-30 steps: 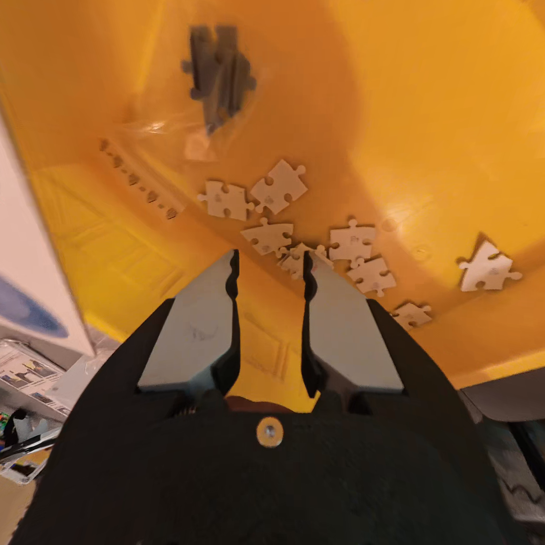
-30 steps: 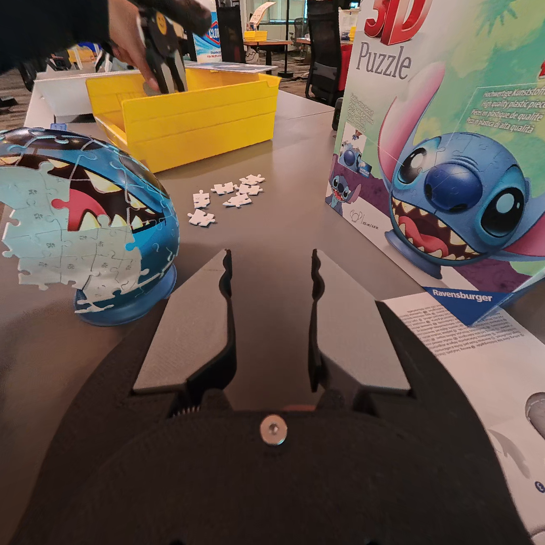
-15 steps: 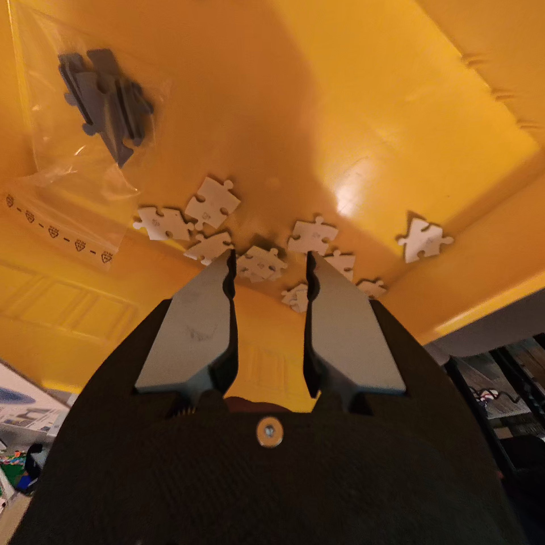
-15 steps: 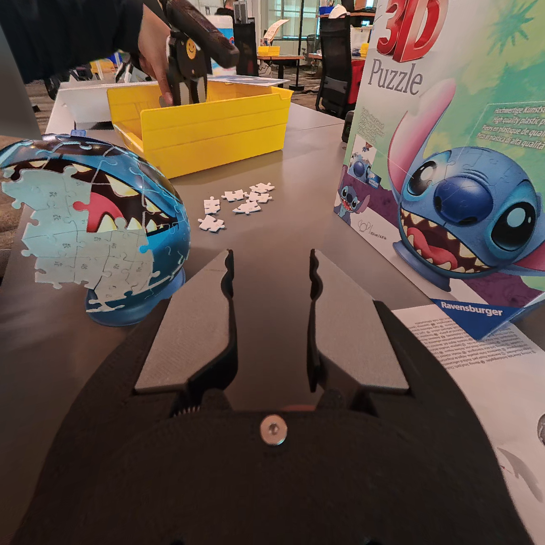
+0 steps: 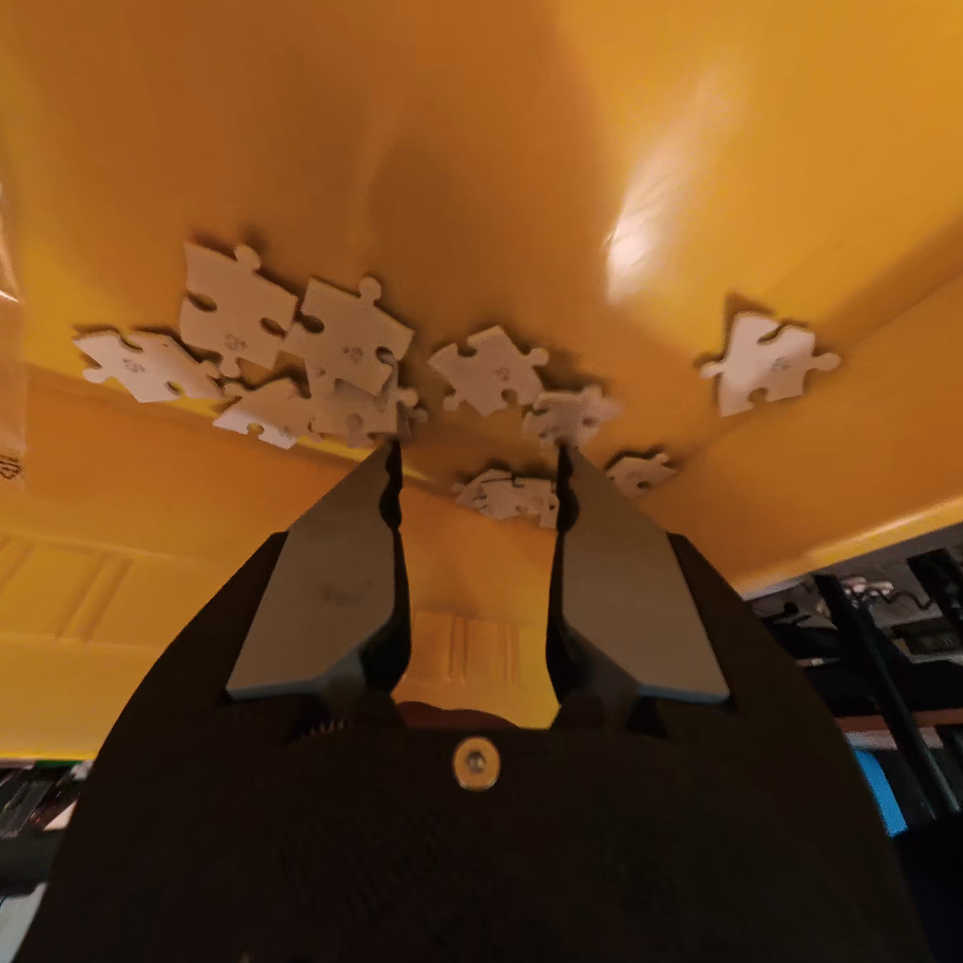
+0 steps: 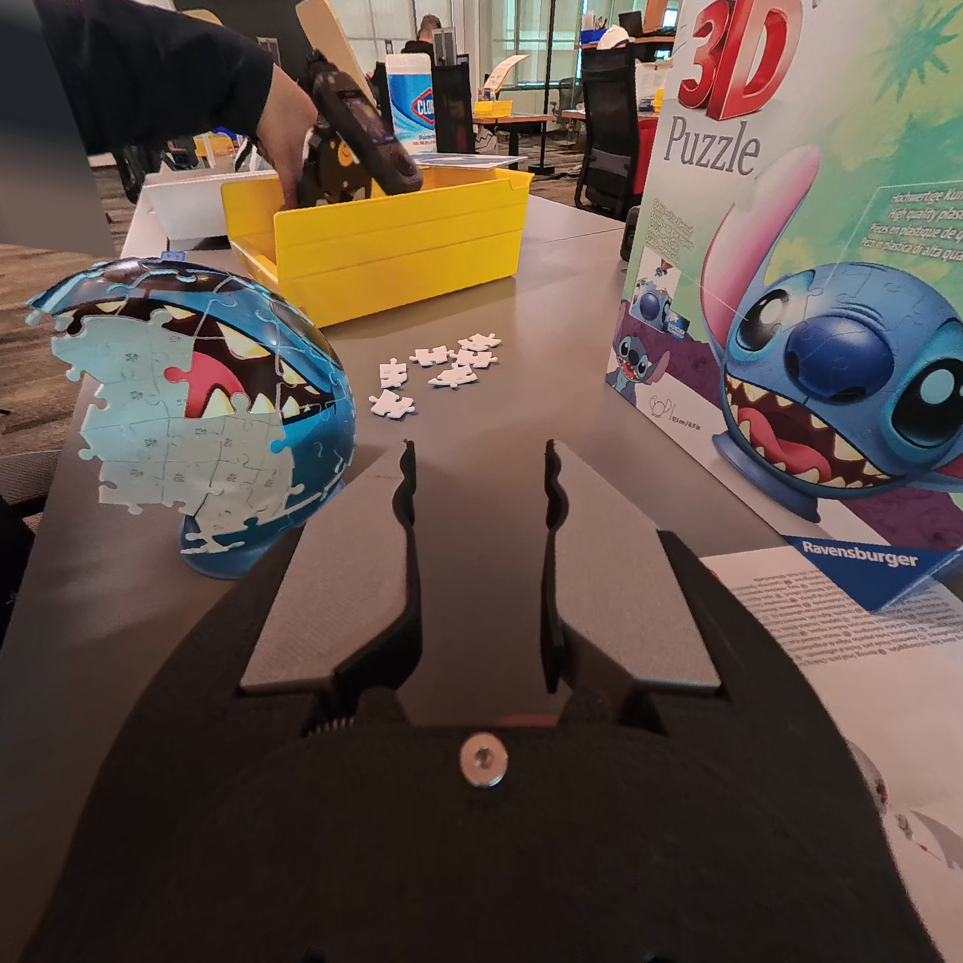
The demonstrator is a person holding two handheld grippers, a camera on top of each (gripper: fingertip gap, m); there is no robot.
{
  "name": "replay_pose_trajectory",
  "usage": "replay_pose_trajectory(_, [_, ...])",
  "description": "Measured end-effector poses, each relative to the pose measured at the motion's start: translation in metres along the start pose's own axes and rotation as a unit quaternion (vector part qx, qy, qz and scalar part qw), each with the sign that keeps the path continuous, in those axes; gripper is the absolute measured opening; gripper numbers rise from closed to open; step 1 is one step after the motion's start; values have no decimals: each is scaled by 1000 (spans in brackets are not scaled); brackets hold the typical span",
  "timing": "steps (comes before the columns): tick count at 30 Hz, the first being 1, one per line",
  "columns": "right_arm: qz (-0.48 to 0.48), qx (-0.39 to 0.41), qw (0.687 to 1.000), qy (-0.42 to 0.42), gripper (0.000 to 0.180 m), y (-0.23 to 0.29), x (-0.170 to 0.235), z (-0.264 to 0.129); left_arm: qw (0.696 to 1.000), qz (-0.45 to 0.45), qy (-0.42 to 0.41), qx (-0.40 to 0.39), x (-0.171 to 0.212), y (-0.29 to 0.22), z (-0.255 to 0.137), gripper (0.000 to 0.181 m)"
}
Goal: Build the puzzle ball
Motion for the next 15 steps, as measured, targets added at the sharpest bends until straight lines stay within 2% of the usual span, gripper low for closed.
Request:
replay_pose_trajectory(4, [-3, -6, 1000, 0, 46, 4, 0, 0, 996, -35, -71, -41, -21, 12, -14, 45])
replay_pose_trajectory(7, [-7, -8, 1000, 2, 46, 7, 1, 0, 991, -63, -94, -76, -22, 24, -27, 44])
replay_pose_trajectory(12, [-8, -4, 1000, 2, 44, 9, 1, -1, 987, -90, -72, -112, 1, 29, -41, 47])
replay_pose_trajectory(15, [-10, -6, 1000, 6, 44, 11, 2, 0, 991, -105, -44, -65, 12, 12, -34, 47])
Point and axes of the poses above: each gripper's, where its closed fingertips meet, z out along the fingers, x out of its underside, y = z × x across the jaws, the point moved 3 cm from there along -z, back along the fingers, and after that the axes turned 7 degrees about z, right-handed, at the moved point
